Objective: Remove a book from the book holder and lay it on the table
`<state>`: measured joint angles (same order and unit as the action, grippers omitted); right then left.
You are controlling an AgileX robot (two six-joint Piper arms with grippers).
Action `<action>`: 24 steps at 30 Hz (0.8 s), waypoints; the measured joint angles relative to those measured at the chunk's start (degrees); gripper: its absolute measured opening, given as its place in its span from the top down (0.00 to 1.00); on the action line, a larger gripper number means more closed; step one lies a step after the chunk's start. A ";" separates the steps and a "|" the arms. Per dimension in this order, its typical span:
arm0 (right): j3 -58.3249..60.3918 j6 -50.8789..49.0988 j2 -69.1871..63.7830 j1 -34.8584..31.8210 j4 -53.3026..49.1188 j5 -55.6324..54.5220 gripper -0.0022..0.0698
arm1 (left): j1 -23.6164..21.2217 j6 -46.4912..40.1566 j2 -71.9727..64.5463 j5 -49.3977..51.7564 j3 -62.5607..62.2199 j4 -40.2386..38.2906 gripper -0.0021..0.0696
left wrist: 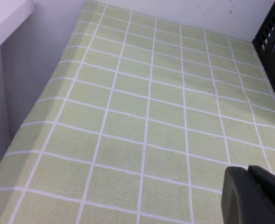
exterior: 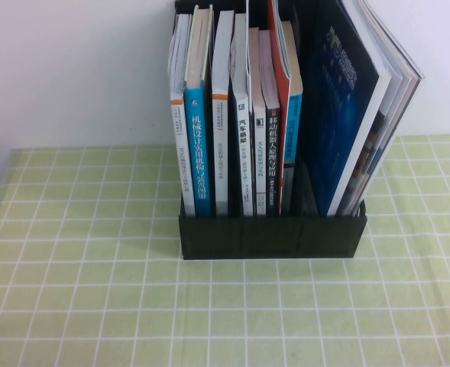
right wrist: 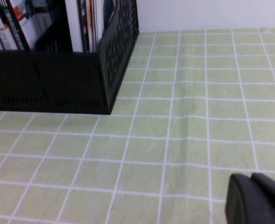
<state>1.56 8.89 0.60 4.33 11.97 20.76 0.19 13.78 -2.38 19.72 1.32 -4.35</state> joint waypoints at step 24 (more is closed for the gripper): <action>0.00 -0.46 0.00 0.00 3.62 0.46 0.97 | 0.00 0.21 0.00 0.00 0.00 0.00 0.98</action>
<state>1.56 8.42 0.60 4.33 15.59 21.22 0.19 13.99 -2.38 19.72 1.32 -4.35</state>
